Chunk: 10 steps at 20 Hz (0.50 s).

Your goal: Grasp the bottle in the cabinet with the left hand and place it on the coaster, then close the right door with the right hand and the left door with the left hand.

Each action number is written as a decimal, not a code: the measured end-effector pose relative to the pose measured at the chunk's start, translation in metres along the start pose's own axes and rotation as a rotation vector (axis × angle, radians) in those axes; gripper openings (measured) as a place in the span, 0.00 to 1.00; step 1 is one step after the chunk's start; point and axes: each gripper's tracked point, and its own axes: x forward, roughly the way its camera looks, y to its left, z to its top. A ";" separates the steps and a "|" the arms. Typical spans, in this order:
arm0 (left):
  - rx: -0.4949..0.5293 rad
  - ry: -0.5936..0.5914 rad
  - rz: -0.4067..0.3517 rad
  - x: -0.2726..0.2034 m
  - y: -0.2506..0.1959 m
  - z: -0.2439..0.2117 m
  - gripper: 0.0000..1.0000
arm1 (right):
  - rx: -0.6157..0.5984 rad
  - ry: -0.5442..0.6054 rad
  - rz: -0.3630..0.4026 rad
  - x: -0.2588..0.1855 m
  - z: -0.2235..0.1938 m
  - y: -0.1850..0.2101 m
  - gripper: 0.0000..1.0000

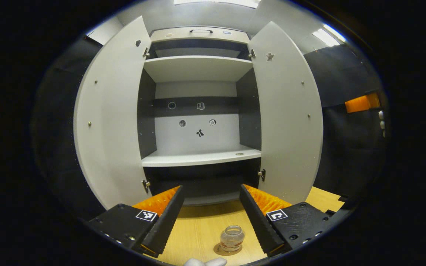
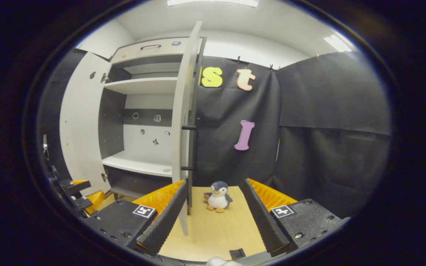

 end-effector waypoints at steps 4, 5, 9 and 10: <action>0.033 0.013 0.097 -0.028 0.042 0.040 0.92 | 0.026 -0.029 -0.021 0.017 0.012 -0.016 0.99; 0.043 0.008 0.127 -0.037 0.052 0.051 0.92 | 0.028 -0.034 -0.025 0.023 0.015 -0.020 0.99; 0.041 0.023 0.200 -0.070 0.076 0.069 0.92 | 0.049 -0.051 -0.038 0.049 0.031 -0.035 0.99; 0.044 0.026 0.211 -0.077 0.080 0.072 0.92 | 0.045 -0.063 -0.042 0.056 0.037 -0.037 0.99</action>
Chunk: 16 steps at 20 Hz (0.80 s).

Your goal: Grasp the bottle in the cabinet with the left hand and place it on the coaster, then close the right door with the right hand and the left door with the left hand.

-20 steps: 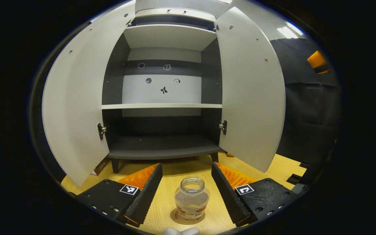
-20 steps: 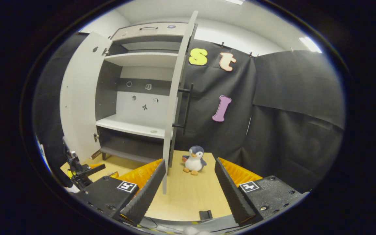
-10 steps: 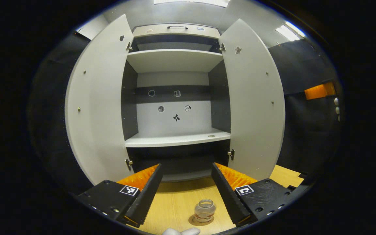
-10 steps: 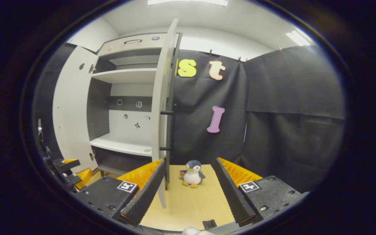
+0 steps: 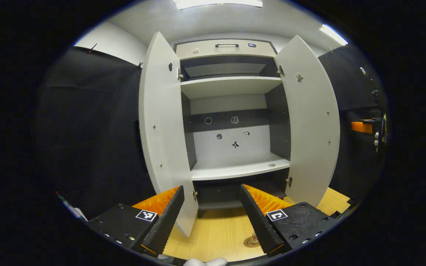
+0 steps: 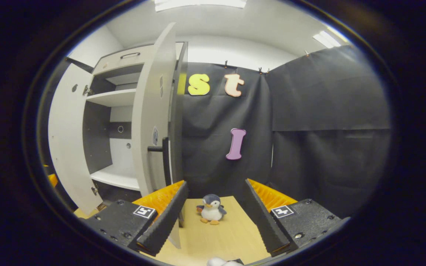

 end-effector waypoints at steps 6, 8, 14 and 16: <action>-0.013 0.005 0.030 -0.020 0.018 0.005 0.89 | -0.039 0.000 0.066 0.040 0.010 0.025 0.99; -0.019 0.006 0.040 -0.023 0.023 0.003 0.92 | -0.052 0.014 0.100 0.045 0.009 0.035 0.99; -0.035 0.018 0.054 -0.030 0.035 -0.001 0.92 | -0.048 0.034 0.137 0.044 0.010 0.045 0.95; -0.039 0.019 0.054 -0.030 0.040 -0.001 0.92 | -0.057 0.033 0.120 0.041 0.010 0.047 0.95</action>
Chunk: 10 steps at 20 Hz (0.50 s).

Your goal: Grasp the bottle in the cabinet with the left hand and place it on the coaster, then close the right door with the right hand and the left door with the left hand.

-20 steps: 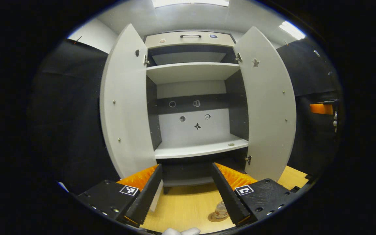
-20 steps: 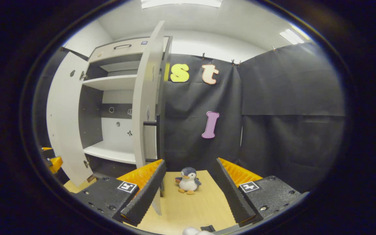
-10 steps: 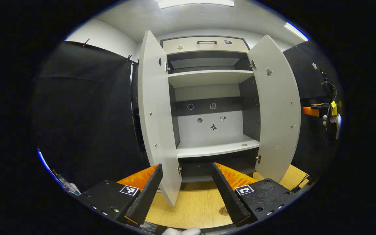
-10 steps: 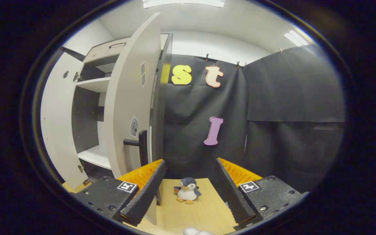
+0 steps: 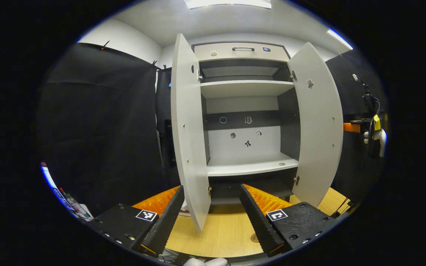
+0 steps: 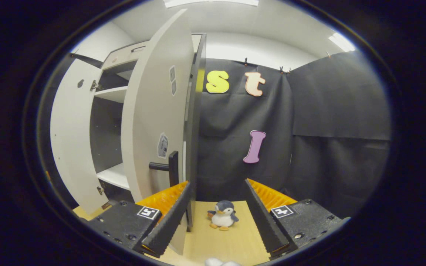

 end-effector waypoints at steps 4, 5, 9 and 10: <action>0.002 0.004 0.004 -0.001 0.009 -0.005 0.92 | 0.022 -0.008 0.017 -0.003 0.001 0.019 0.95; 0.000 0.003 0.005 -0.001 0.012 -0.005 0.92 | 0.027 -0.006 0.034 -0.003 0.000 0.027 0.92; -0.001 -0.001 0.011 -0.004 0.019 -0.006 0.91 | 0.004 -0.010 0.083 -0.005 0.002 0.061 0.95; -0.002 0.001 0.013 -0.006 0.021 -0.008 0.92 | 0.005 -0.010 0.097 -0.006 0.002 0.072 0.95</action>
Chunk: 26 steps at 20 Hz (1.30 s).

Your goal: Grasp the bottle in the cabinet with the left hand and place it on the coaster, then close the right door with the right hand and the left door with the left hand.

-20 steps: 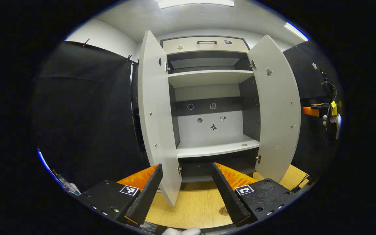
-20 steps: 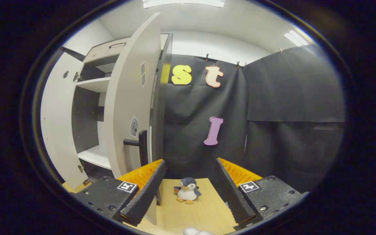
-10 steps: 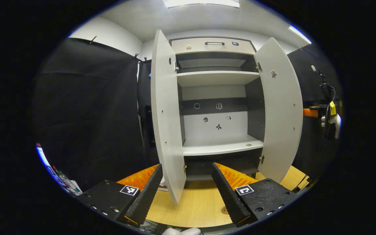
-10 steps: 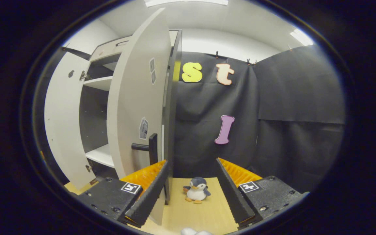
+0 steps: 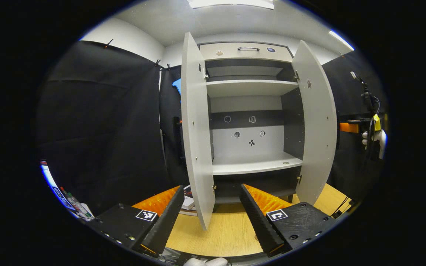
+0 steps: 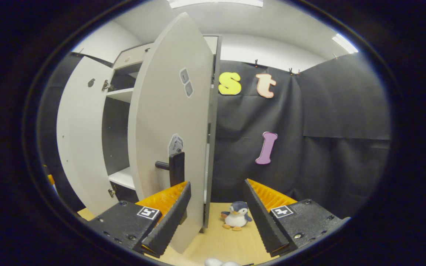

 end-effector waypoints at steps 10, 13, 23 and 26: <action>-0.004 0.006 0.046 -0.011 0.026 -0.003 0.92 | 0.000 -0.081 0.059 0.032 0.028 0.088 0.99; -0.009 0.007 0.044 -0.009 0.030 -0.005 0.92 | -0.009 -0.097 0.052 0.022 0.032 0.090 0.99; -0.015 0.013 0.012 0.009 0.040 -0.005 0.92 | 0.060 -0.022 0.045 -0.025 0.009 0.085 0.99; -0.008 0.011 0.013 0.014 0.049 -0.007 0.92 | 0.044 -0.014 0.030 -0.048 -0.001 0.081 0.99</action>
